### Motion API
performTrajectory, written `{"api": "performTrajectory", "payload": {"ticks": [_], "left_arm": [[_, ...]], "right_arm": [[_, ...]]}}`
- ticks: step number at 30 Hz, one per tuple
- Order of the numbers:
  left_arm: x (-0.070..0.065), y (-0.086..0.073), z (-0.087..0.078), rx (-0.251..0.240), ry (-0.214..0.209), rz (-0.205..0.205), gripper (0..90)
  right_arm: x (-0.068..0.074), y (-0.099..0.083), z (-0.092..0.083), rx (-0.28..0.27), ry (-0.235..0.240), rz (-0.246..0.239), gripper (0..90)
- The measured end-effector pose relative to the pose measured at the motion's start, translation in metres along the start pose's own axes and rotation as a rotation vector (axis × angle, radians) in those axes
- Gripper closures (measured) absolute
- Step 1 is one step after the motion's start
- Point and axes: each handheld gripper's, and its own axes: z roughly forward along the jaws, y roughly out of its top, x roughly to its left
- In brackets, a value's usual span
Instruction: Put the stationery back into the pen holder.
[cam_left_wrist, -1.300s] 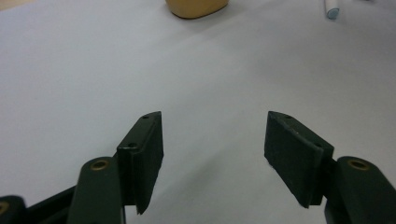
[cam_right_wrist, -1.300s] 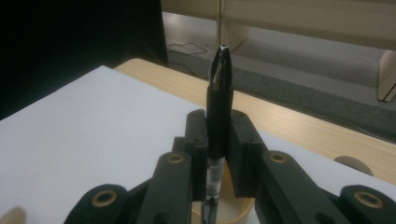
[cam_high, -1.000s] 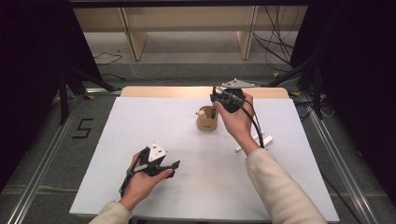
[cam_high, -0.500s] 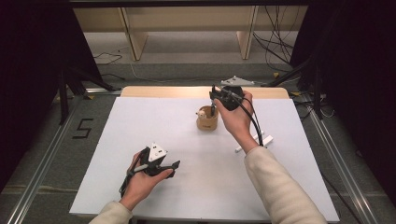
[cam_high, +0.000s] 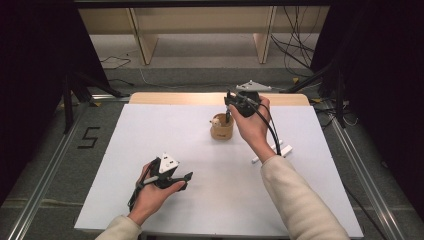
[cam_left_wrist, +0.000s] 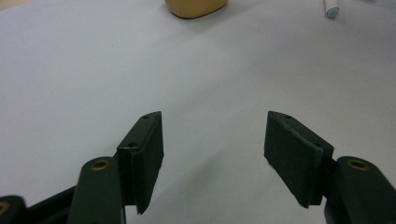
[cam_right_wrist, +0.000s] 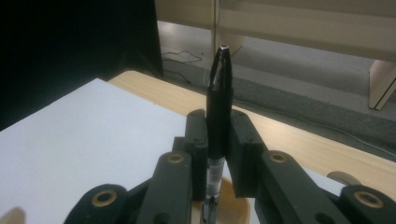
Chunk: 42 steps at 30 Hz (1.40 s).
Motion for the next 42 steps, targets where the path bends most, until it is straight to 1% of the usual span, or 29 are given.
{"api": "performTrajectory", "payload": {"ticks": [12,21,26,33,42], "left_arm": [[0.000,0.000,0.000,0.000,-0.002,-0.001,37.4],[0.000,0.000,0.000,0.000,-0.002,0.000,37.3],[0.000,0.000,0.000,0.000,-0.004,0.000,37.4],[0.000,0.000,0.001,0.001,-0.005,0.000,37.3],[-0.001,0.000,0.001,-0.009,-0.010,-0.003,38.0]], "right_arm": [[0.003,-0.003,0.007,-0.004,-0.007,-0.002,79.5],[0.007,-0.007,0.013,0.007,-0.004,-0.022,79.4],[0.008,-0.010,0.016,0.012,-0.003,-0.025,79.4],[0.008,-0.017,0.019,0.033,-0.004,-0.028,79.3],[0.008,-0.030,0.026,0.085,0.004,-0.037,78.8]]}}
